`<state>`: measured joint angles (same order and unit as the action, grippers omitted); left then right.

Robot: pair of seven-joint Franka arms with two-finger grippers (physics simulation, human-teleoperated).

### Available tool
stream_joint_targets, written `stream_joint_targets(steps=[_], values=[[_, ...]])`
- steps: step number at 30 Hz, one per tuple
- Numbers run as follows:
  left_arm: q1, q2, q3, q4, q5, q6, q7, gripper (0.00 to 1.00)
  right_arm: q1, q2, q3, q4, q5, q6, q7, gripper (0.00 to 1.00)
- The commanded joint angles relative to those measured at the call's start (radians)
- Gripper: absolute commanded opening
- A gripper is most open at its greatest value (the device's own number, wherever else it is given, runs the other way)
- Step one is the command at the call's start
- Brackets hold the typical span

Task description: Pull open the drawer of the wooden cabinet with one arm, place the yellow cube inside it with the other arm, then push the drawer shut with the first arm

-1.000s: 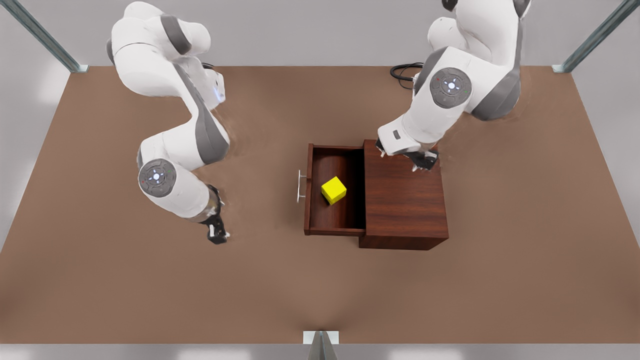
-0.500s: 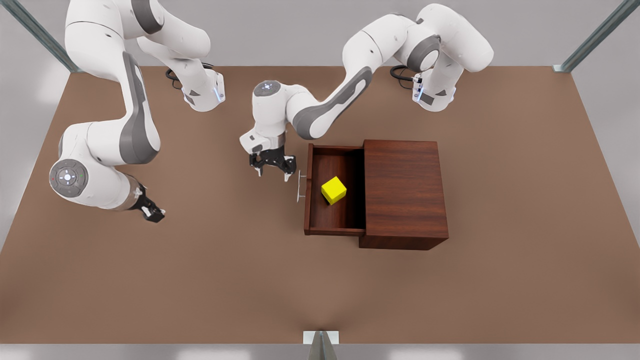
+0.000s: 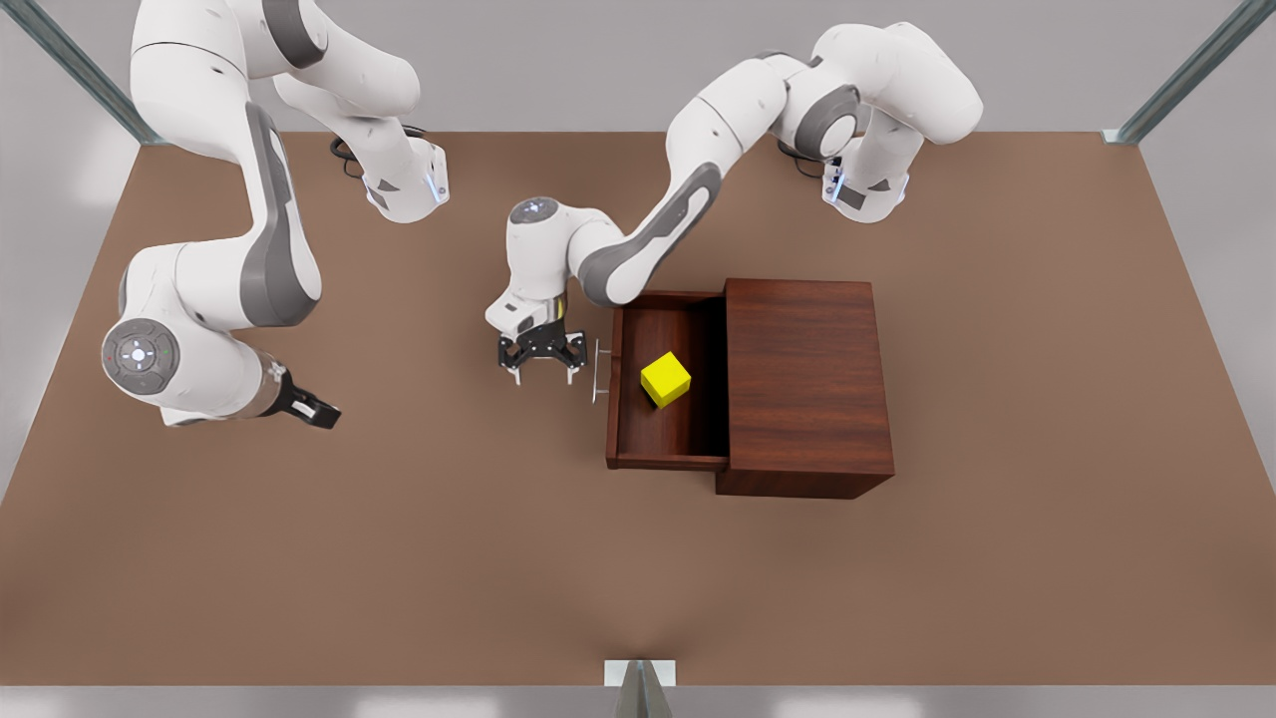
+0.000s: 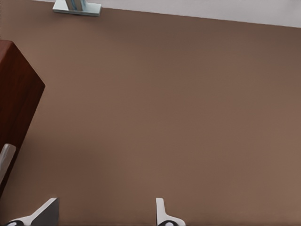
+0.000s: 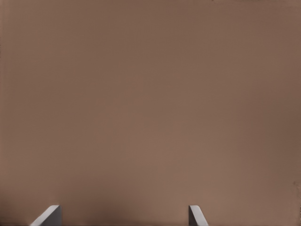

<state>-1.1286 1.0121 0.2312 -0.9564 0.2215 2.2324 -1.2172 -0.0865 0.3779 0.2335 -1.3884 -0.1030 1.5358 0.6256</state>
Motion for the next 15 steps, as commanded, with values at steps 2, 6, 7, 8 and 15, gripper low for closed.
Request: stream_joint_targets(steps=[2, 6, 7, 8, 15], values=[[0.000, -0.003, 0.011, 0.001, 0.013, -0.031, -0.185, 1.00, 0.001, -0.001, 0.001, 0.000, -0.001, -0.002, -0.237, 1.00], [0.001, -0.010, 0.011, -0.002, 0.013, -0.086, -0.093, 1.00, 0.002, -0.001, 0.003, 0.000, -0.001, -0.006, -0.236, 1.00], [0.001, -0.015, 0.011, -0.002, 0.012, -0.120, -0.064, 1.00, 0.002, -0.001, 0.003, 0.000, -0.001, -0.006, -0.236, 1.00], [0.000, -0.015, 0.008, -0.005, 0.013, -0.123, -0.064, 1.00, 0.004, -0.001, 0.003, 0.000, -0.001, -0.006, -0.236, 1.00], [-0.008, -0.018, 0.008, -0.033, 0.021, -0.220, -0.036, 1.00, 0.004, -0.001, 0.003, 0.000, -0.001, -0.006, -0.236, 1.00]])
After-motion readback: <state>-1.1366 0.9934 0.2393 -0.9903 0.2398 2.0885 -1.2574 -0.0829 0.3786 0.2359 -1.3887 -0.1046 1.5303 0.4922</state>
